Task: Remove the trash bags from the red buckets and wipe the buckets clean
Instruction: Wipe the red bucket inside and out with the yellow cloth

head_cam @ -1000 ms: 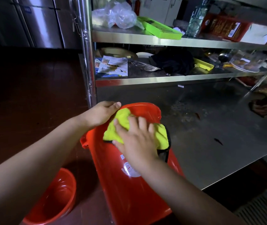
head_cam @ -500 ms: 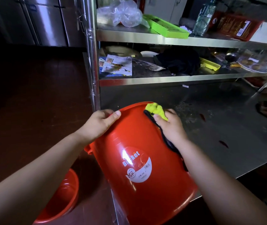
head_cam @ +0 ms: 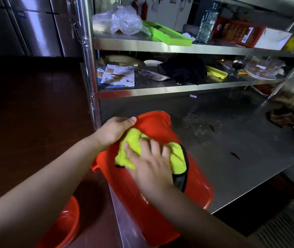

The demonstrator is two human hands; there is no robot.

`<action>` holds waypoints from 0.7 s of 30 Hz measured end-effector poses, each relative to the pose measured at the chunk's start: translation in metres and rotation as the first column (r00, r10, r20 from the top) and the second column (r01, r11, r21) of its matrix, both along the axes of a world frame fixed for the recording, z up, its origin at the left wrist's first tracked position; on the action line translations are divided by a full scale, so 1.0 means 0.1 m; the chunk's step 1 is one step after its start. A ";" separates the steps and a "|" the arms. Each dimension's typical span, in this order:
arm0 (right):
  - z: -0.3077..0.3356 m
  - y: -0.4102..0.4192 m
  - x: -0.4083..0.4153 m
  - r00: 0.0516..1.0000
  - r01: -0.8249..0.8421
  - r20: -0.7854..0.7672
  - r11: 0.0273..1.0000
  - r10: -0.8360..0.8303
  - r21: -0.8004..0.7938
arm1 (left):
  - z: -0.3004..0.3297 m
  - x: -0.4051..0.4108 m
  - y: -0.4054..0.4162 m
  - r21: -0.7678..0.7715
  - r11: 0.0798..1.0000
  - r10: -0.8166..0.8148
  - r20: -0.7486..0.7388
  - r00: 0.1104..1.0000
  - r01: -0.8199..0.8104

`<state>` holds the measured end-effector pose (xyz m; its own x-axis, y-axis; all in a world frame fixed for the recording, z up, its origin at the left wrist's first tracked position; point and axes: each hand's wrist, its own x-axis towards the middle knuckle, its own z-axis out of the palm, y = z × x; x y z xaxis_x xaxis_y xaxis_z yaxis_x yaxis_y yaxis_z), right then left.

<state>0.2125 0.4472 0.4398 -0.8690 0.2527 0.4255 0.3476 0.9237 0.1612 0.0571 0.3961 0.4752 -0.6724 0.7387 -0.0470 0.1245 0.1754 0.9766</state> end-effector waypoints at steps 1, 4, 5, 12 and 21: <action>-0.08 -0.06 0.05 0.998 -0.045 0.048 0.997 0.042 0.064 | 0.00 -0.01 0.02 -0.008 1.000 -0.006 0.001 1.000 0.006; -0.13 -0.01 0.11 0.993 -0.115 0.052 0.986 0.109 0.124 | -0.02 0.00 0.03 -0.015 1.000 -0.012 0.001 1.000 0.012; -0.10 0.06 0.10 0.994 -0.108 0.019 0.989 0.107 0.105 | -0.04 0.01 0.03 -0.018 1.000 -0.001 -0.022 1.000 0.000; 0.07 1.00 0.12 0.971 0.183 -0.047 0.852 -0.235 -0.490 | -0.20 -0.03 -0.13 -0.104 0.990 0.081 -0.095 0.992 -0.091; 0.07 1.02 0.19 0.947 0.307 0.078 0.808 -0.311 -0.504 | -0.19 -0.04 -0.22 -0.124 0.990 0.048 -0.091 0.995 -0.059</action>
<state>0.2317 0.5494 0.4469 -0.7056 0.6876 0.1712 0.6276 0.7186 -0.2995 0.0532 0.3740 0.4560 -0.7165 0.6933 -0.0772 0.1955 0.3058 0.9318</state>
